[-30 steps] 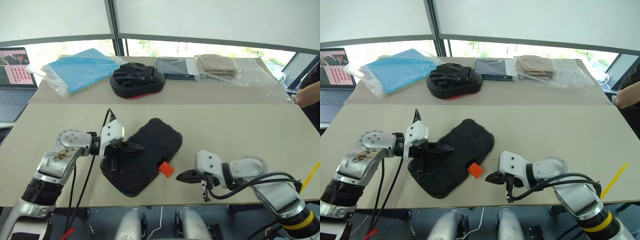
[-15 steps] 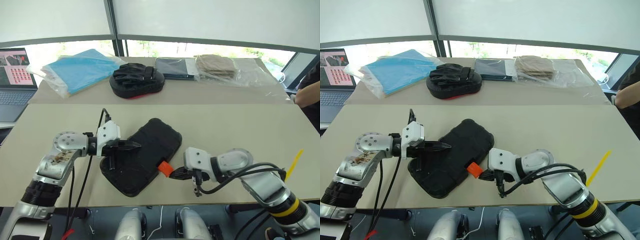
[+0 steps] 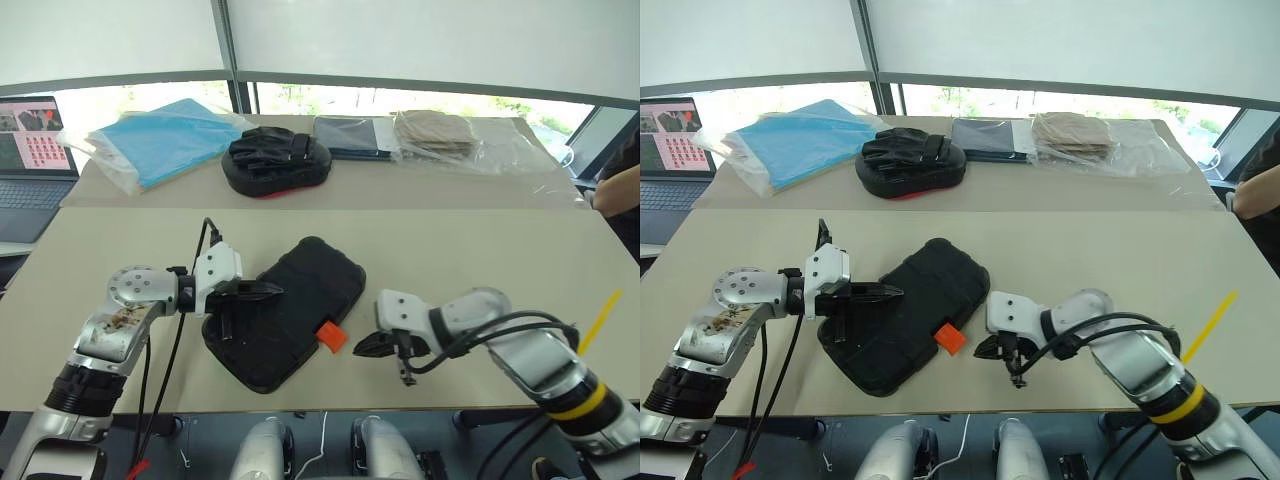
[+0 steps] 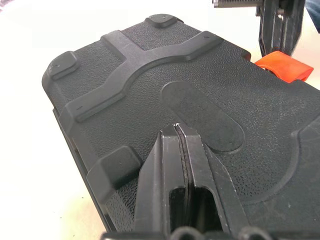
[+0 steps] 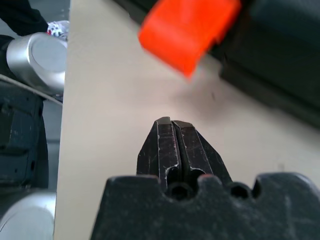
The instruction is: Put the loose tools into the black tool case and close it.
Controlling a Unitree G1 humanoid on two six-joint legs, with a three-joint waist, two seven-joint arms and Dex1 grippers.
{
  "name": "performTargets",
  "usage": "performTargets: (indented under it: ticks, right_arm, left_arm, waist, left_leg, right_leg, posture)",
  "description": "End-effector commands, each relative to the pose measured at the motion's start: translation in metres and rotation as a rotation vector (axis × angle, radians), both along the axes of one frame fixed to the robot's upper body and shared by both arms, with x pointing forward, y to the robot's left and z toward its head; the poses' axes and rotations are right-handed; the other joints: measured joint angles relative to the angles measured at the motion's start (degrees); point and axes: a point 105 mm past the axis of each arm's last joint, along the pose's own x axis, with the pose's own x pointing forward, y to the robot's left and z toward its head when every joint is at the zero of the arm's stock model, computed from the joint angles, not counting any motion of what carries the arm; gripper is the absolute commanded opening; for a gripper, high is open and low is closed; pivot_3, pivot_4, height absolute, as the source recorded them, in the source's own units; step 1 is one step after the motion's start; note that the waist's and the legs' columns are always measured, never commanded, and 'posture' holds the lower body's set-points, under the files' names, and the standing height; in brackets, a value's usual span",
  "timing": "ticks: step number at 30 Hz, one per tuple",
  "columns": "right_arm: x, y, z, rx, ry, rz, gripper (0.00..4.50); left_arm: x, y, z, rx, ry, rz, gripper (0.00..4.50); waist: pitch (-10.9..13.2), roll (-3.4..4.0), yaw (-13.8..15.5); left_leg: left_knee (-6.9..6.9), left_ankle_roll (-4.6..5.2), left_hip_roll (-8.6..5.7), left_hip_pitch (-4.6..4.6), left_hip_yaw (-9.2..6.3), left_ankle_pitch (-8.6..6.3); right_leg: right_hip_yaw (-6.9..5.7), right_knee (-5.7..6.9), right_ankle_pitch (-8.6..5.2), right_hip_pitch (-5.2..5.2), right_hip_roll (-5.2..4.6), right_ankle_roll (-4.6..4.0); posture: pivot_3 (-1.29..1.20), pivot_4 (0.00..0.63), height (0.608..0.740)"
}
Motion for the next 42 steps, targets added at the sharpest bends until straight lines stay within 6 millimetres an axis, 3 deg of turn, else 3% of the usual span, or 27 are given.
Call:
performTargets:
  ticks: [1, 10, 36, 42]
  right_arm:
    - [-0.004, 0.007, 0.020, 0.075, -0.048, 0.043, 0.00]
    - [0.000, 0.025, 0.030, 0.142, -0.063, 0.065, 0.00]
    - [0.028, 0.058, 0.015, 0.209, -0.085, 0.047, 0.00]
    - [0.030, 0.058, 0.011, 0.232, -0.041, 0.013, 0.00]
  left_arm:
    - [-0.002, 0.006, -0.022, 0.060, 0.091, 0.031, 0.03]
    - [-0.001, 0.007, -0.020, 0.064, 0.103, 0.033, 0.03]
    - [-0.008, 0.011, -0.028, 0.060, 0.125, 0.060, 0.03]
    - [-0.008, 0.011, -0.029, 0.062, 0.127, 0.062, 0.03]
  waist:
    - [0.00, 0.01, -0.03]
    - [0.00, 0.01, -0.02]
    - [-0.01, 0.02, -1.12]
    - [-0.01, 0.02, -1.53]
  left_leg:
    - [0.00, 0.00, 0.01, 0.01, 0.00, 0.00]
    - [0.01, -0.01, 0.03, 0.00, 0.00, 0.00]
    - [-0.08, -0.04, 0.08, 0.02, 0.00, 0.02]
    - [-0.09, -0.10, 0.12, 0.08, 0.00, 0.06]
  right_leg:
    - [0.00, 0.00, 0.00, 0.00, 0.01, 0.01]
    - [0.00, 0.00, -0.03, 0.00, 0.01, 0.05]
    - [0.00, 0.06, -0.05, -0.06, 0.10, -0.07]
    - [0.00, 0.13, -0.06, -0.06, 0.13, -0.08]
  posture:
    - [0.00, 0.150, 0.740]
    - [0.00, 0.150, 0.740]
    - [0.00, 0.150, 0.740]
    - [0.00, 0.150, 0.740]
